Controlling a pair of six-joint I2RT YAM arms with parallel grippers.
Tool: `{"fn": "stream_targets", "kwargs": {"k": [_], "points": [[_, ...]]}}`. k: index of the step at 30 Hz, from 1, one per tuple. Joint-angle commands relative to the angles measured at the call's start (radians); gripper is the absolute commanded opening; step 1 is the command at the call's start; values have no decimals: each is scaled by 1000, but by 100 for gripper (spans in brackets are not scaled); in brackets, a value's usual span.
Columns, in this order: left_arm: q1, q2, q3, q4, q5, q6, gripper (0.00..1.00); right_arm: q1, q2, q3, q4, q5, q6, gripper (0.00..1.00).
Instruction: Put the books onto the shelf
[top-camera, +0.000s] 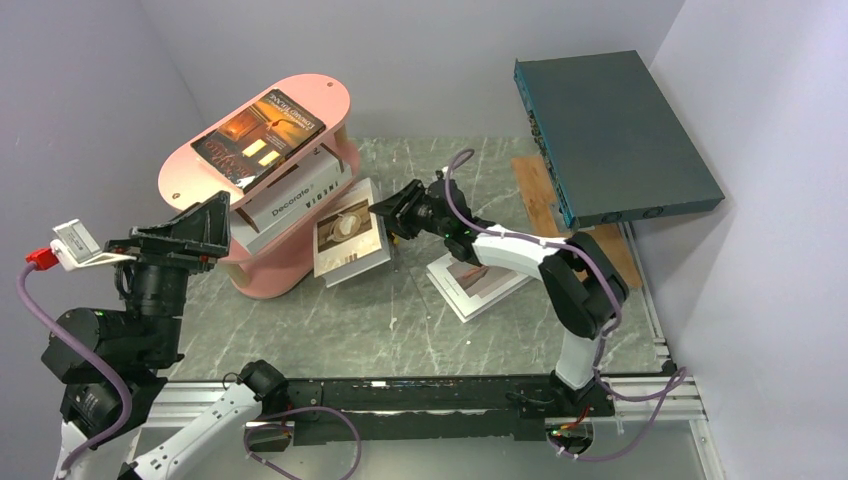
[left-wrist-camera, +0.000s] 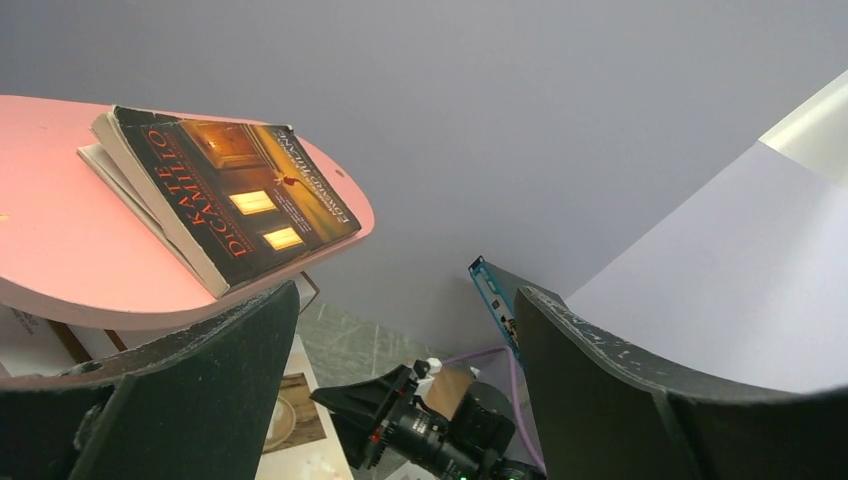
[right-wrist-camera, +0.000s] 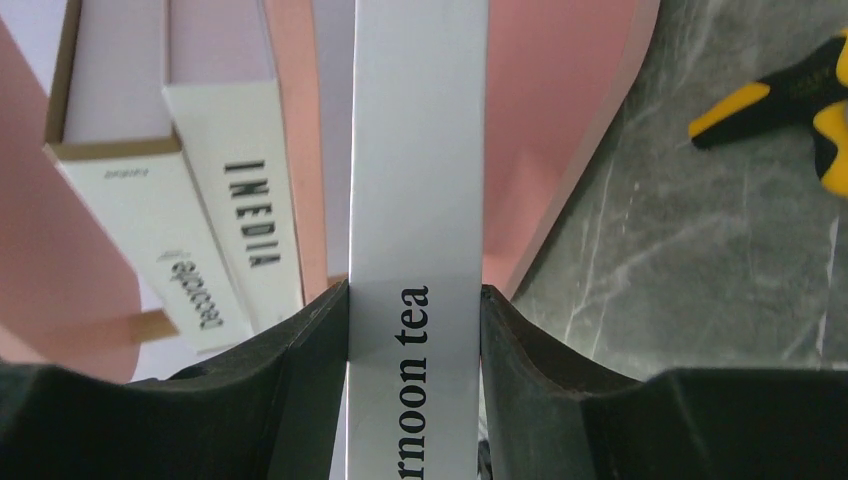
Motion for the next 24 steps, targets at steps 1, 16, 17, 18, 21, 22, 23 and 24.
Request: {"fn": "stream_targets", "kwargs": {"k": [1,16,17,18,21,22,23,24], "points": [[2,-16,34,-15,-16,19,86,20,72,90,105,115,41,0],[0,-51,86,-101,-38,16,86,170,276,267,17,517,76,0],[1,-56,82,-101,-38,16,86,172,286,270,12,516,84,0],[1,-62,76,-98,-37,20,86,172,293,272,8,512,98,0],[0,-71,71,-101,-36,20,86,173,316,277,18,483,114,0],[1,-70,72,-104,-35,19,85,172,322,281,12,475,125,5],[1,-69,76,-106,-32,20,85,172,328,281,16,465,130,13],[1,-66,81,-110,-30,18,85,172,330,276,28,456,133,23]]}}
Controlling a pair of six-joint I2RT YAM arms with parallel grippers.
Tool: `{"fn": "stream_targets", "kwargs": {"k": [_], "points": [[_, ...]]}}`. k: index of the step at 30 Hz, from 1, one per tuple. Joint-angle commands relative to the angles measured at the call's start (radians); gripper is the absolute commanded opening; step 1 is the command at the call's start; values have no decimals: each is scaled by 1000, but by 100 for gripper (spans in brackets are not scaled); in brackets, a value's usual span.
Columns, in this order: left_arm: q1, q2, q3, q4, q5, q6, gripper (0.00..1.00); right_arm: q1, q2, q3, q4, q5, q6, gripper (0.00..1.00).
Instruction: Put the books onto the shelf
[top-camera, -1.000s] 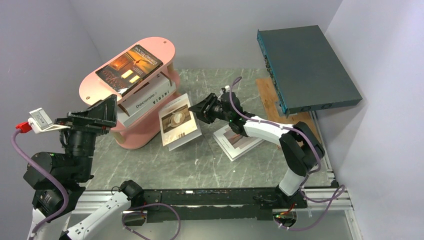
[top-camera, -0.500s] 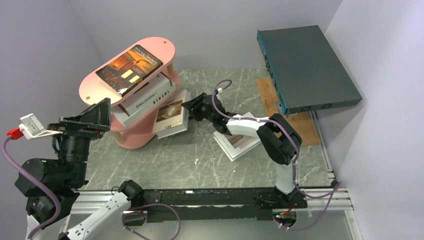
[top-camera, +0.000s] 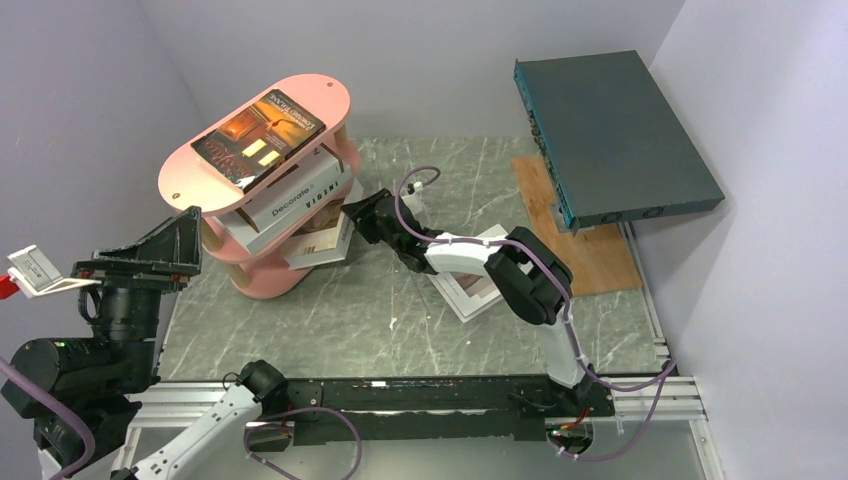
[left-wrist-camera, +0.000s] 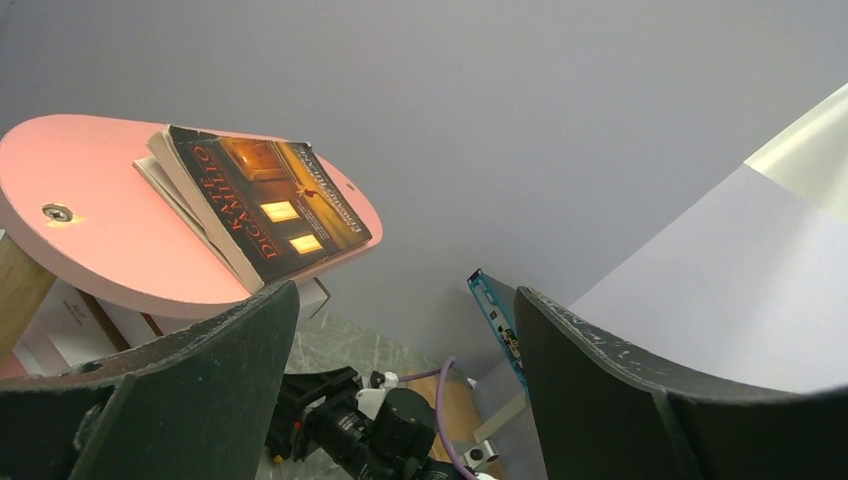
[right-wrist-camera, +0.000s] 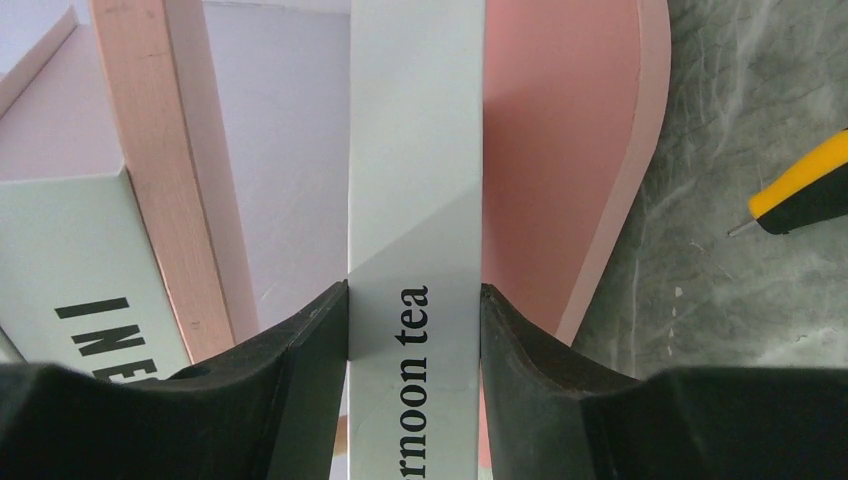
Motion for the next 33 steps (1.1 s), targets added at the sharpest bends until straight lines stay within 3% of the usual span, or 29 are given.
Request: {"fn": "stream_targets", "kwargs": {"k": [1,3,7,19,33], "points": [[2,1,21,-17,-3,19,86,-5,31,16,14,-7,31,31],[2,3,21,-16,-1,17,86,-4,32,4,33,-28,27,45],[1,5,12,-8,1,11,86,-8,39,4,42,-68,-2,60],[1,51,-23,56,28,1,86,-27,47,-28,77,-217,-44,93],[2,69,-38,84,37,-8,86,-66,-4,-99,68,-367,-95,99]]}}
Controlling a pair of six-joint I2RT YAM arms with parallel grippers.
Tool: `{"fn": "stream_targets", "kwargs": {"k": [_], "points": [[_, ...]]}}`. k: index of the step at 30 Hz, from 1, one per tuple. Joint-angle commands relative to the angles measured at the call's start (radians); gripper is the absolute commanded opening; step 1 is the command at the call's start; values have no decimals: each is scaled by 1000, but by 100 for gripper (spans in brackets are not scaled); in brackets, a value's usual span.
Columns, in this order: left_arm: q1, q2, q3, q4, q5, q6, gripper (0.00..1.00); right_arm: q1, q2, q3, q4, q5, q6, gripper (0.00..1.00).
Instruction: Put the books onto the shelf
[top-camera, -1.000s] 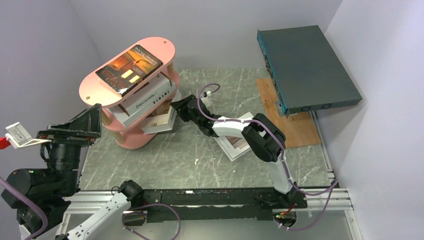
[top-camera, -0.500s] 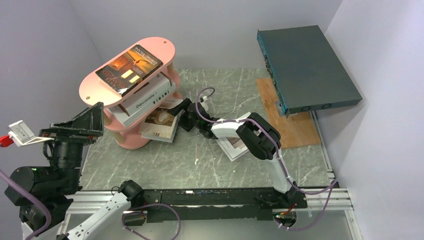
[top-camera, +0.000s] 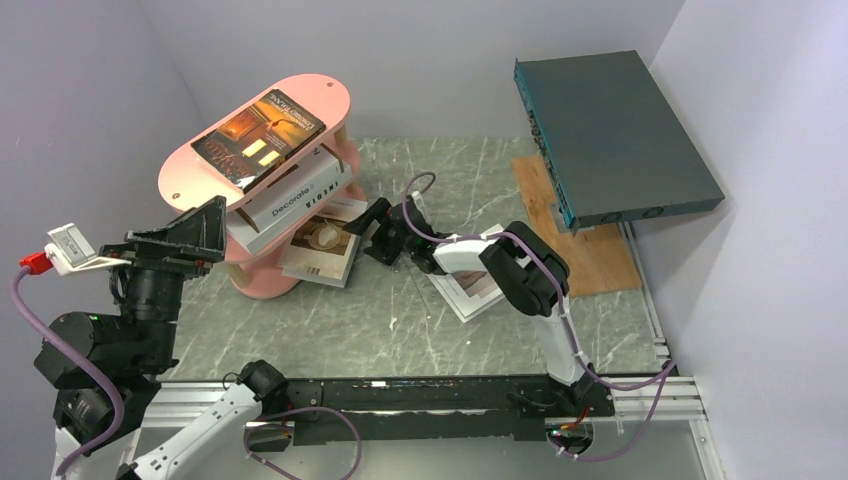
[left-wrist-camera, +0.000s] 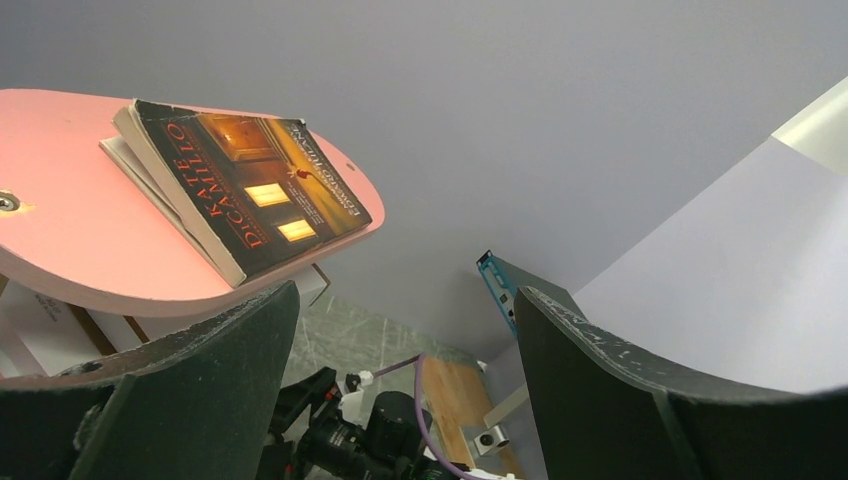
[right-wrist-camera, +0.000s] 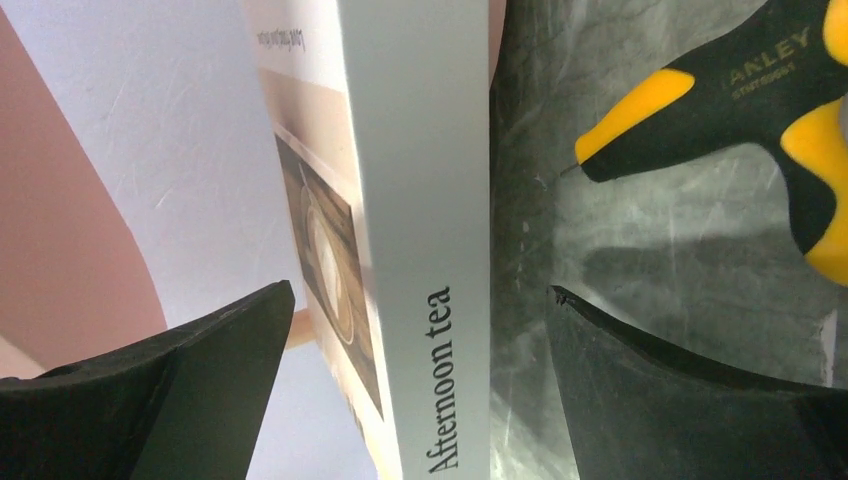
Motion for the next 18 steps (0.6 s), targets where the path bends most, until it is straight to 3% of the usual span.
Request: {"fn": "stream_targets", "kwargs": {"k": [1,8,15,18], "points": [[1,19,5,48,21,-4,86,-1,-77,-30,40,-53,-21,99],[1,14,-4,53,22,-7,86,0,-150,-130,76,-83,-54,92],[1,21,-3,51,32,-17,86,11,-146,-163,130,-121,-48,56],[2,21,-2,52,33,-17,86,20,-128,-147,138,-137,-41,48]]}}
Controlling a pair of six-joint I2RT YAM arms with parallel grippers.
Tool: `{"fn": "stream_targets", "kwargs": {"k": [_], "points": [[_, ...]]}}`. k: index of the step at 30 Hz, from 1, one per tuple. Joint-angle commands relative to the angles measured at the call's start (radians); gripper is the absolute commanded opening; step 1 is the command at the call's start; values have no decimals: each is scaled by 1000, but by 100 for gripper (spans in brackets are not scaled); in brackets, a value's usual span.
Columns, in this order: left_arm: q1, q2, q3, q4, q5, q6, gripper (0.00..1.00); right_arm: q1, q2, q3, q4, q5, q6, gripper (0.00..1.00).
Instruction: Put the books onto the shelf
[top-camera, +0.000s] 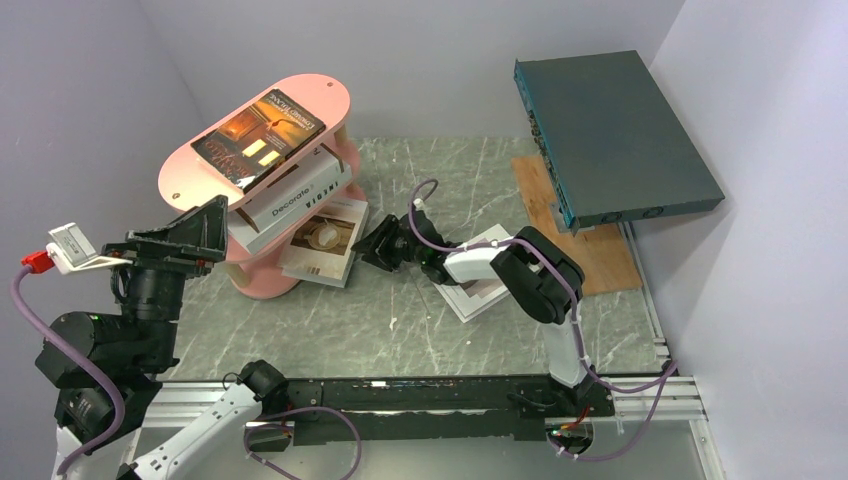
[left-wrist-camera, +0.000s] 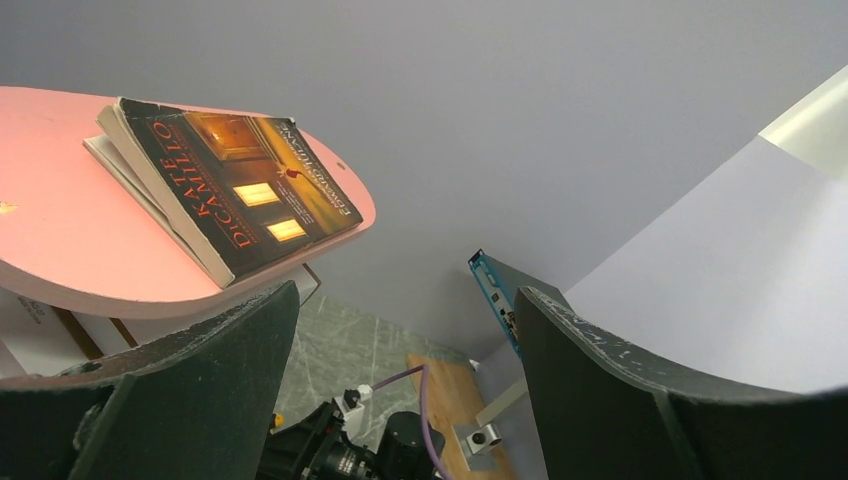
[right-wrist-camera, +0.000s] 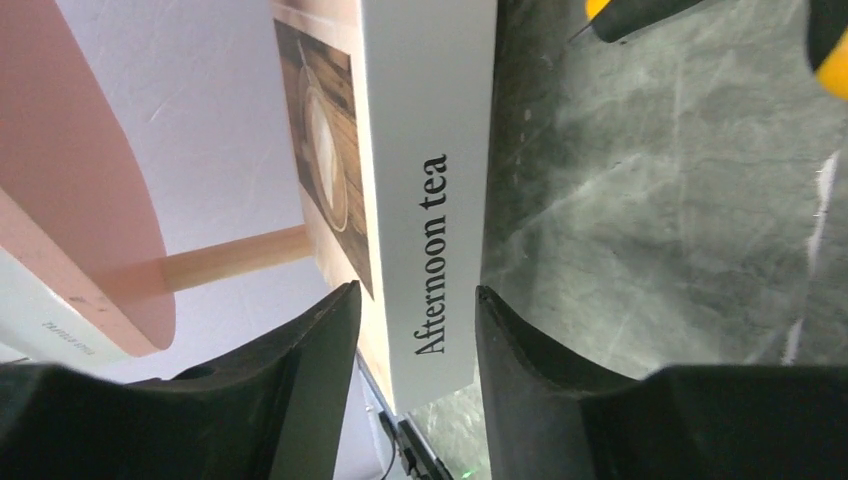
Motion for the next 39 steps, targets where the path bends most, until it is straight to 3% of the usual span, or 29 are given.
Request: {"fn": "stream_targets", "kwargs": {"k": [1,13,34,39], "points": [[2,20,3,31,21,-9,86,15,-9,24,76,-39,-4,46],[1,18,-9,31,27,-15,86,51,69,137,68,-77,-4,27],[1,-2,-9,17,11,-12,86,110,273,454,-20,-200,18,28],[2,-1,-7,15,12,-12,86,104,232,424,-6,-209,-23,29]]}}
